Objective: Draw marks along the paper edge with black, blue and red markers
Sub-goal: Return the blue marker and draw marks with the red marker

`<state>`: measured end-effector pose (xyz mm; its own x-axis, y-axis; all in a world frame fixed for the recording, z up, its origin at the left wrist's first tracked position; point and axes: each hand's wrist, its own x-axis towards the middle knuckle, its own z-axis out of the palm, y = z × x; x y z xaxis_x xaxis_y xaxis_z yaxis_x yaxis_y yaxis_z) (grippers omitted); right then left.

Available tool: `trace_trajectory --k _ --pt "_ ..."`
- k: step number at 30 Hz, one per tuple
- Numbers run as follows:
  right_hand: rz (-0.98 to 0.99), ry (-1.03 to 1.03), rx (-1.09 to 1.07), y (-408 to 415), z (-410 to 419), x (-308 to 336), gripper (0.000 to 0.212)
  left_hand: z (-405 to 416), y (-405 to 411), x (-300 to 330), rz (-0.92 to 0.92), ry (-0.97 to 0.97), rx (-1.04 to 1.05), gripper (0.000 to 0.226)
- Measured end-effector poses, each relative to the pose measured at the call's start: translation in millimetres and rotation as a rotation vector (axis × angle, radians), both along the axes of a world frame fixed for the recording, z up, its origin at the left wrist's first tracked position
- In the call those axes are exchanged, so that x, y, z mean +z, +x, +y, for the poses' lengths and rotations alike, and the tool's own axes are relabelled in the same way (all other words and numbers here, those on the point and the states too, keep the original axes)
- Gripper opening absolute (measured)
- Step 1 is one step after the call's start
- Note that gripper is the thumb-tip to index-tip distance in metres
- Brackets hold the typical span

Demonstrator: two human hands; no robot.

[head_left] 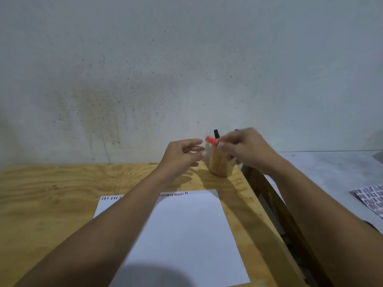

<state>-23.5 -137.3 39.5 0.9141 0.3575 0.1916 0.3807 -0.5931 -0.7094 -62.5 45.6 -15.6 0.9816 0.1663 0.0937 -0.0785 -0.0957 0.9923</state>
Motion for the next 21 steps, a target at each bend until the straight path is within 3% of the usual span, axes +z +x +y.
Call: trace_trajectory --k 2,8,12,17,19,21 --pt "0.121 -0.104 0.035 -8.7 2.7 -19.2 0.018 5.9 -13.7 -6.0 -0.003 -0.07 -0.066 0.039" --pt "0.298 -0.029 0.176 -32.3 10.2 -38.8 0.021 14.9 -41.5 -21.5 0.032 -0.086 -0.068 0.019" --pt "0.184 -0.086 0.166 -41.4 18.4 -46.3 0.018 17.8 -46.0 -27.1 0.026 -0.023 -0.018 0.012" --pt "-0.135 -0.203 0.125 -47.2 18.2 -52.6 0.017 37.3 -46.3 -32.6 0.035 -0.03 0.102 0.009" --pt "-0.176 -0.145 0.054 -46.1 10.9 -55.3 0.009 53.2 -45.0 -34.4 0.1 0.016 0.143 0.006" --pt "-0.033 0.081 0.0 -45.0 5.0 -54.8 0.007 58.8 -40.7 -36.8 0.151 0.13 0.155 0.008"
